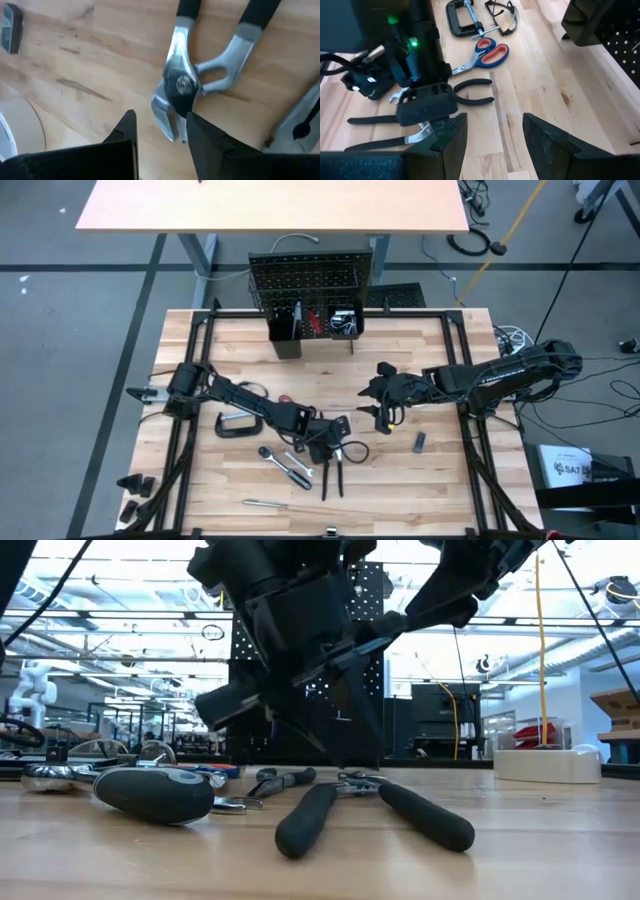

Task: Hang tools onto peg board
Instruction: Put the slip joint pliers on the left black bin on the peg board

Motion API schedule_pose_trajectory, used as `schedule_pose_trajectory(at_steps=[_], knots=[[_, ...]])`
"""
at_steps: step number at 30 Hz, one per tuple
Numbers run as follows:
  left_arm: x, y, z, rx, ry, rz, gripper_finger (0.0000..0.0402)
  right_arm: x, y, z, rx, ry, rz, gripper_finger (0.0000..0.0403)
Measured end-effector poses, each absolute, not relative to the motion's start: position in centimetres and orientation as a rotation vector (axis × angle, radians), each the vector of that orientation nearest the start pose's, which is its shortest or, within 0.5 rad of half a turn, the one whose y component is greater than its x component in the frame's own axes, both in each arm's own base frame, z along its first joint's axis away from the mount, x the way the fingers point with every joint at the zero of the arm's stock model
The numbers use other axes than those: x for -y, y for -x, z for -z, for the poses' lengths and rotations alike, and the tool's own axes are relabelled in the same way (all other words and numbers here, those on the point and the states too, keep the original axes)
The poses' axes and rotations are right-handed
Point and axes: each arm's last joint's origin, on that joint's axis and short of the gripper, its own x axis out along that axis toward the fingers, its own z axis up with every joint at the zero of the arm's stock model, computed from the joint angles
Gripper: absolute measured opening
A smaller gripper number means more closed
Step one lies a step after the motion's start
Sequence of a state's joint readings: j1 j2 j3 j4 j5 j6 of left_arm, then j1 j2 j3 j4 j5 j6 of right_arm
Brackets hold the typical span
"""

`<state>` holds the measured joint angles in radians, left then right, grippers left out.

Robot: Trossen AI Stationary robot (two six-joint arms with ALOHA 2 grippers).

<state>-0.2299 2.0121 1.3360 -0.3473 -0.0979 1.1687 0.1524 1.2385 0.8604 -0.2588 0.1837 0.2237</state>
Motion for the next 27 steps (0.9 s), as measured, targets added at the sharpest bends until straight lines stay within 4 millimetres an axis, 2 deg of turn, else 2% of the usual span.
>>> schedule_pose_trajectory(at_steps=[5, 11, 15, 21, 27], knots=[[9.2, -40.2, -15.0, -0.817, -1.247, 0.753, 0.0102, -3.4, -25.9, -26.1, -0.618, -0.110, 0.100, 0.0185], [9.4, -40.2, -13.3, -0.863, -1.246, 0.796, 0.0102, -3.4, -25.9, -26.2, -0.615, -0.111, 0.099, 0.0185], [9.5, -39.8, -13.3, -0.952, -1.220, 0.740, 0.0102, -3.4, -25.9, -26.2, -0.615, -0.111, 0.099, 0.0185], [8.6, -37.6, -15.1, -1.152, -1.099, 0.649, 0.0102, -3.4, -25.9, -26.1, -0.625, -0.109, 0.099, 0.0185], [9.0, -36.7, -18.1, -1.110, -1.022, 0.576, 0.0102, -3.4, -25.8, -26.1, -0.626, -0.109, 0.099, 0.0185]])
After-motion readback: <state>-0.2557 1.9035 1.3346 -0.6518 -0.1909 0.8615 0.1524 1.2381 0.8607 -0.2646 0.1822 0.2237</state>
